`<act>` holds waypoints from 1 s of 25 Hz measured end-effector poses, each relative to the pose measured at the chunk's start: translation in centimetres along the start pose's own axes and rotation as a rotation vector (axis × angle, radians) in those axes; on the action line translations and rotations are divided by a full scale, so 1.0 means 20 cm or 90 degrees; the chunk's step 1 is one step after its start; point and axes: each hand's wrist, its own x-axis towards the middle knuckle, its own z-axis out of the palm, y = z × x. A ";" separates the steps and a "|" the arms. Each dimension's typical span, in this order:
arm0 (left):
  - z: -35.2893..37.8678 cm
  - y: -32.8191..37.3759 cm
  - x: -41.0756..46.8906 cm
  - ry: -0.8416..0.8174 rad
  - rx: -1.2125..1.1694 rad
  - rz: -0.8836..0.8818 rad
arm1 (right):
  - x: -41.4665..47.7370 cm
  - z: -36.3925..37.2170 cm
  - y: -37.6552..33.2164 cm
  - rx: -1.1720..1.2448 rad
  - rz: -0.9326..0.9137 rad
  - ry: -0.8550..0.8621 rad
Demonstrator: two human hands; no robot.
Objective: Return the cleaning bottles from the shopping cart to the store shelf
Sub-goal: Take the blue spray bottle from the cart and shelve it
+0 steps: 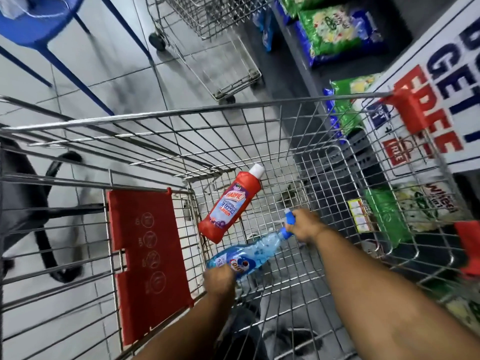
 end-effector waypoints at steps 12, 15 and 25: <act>-0.07 0.31 -0.73 -0.231 -0.234 0.143 | -1.00 -0.82 -0.11 0.230 -0.311 0.347; -0.07 0.34 -1.00 -0.310 -0.233 0.213 | -1.43 -0.98 -0.02 0.329 -0.430 0.513; 0.55 0.18 -1.91 -0.620 0.043 0.665 | -2.49 -1.01 0.71 0.413 -0.399 0.917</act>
